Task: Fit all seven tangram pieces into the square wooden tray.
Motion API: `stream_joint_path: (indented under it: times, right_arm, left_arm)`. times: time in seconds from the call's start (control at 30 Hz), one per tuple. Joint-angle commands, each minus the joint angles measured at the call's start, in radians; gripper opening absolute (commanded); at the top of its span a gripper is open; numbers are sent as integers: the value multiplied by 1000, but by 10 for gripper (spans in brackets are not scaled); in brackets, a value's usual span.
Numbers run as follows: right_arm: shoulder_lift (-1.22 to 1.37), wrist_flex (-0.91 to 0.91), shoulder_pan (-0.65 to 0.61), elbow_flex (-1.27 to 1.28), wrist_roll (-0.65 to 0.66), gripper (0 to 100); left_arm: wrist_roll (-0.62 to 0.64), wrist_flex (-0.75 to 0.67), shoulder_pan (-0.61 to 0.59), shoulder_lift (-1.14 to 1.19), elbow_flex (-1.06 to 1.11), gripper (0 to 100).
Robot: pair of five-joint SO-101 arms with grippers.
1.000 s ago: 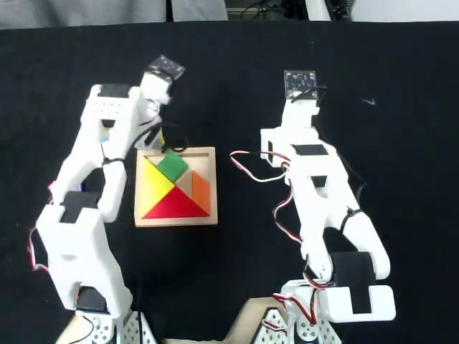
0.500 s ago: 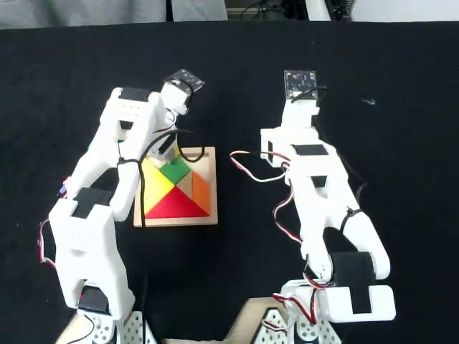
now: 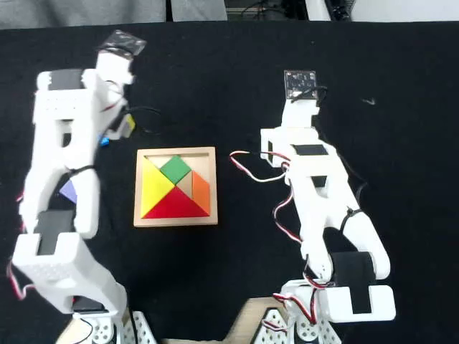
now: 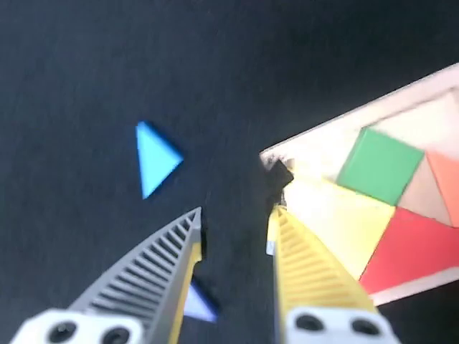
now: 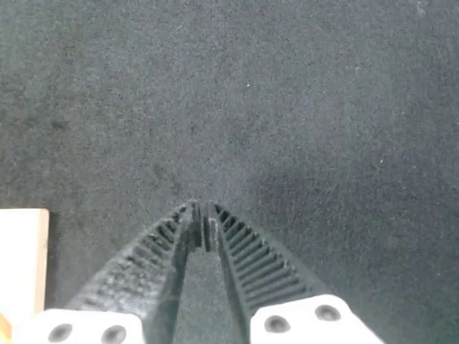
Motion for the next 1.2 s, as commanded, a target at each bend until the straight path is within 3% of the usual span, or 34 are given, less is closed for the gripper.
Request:
stream_joint_path:
  times: [0.0, 0.07, 0.2, 0.3, 0.37, 0.77, 1.17]
  right_arm:
    - [-48, -15, -8, -4, 11, 21]
    - [-48, -15, -8, -4, 11, 21]
    - [-48, -15, -8, -4, 11, 21]
    - [-47, -15, -8, -2, 11, 21]
    - [-47, -17, -8, -2, 11, 21]
    - [-47, -21, -8, -2, 11, 21]
    - [-47, -21, -8, -2, 11, 21]
  left_arm:
    - [-54, 6, -82, -87, -47, 159]
    - [-94, -43, -107, -58, -21, 161]
    - [-48, -173, -108, 51, 30, 171]
    - [-28, -224, -116, 141, 16, 270]
    - [-28, -224, -116, 193, -13, 316]
    - [-34, -224, -97, 479, -257, 286]
    - [-37, -186, -128, 623, -381, 285]
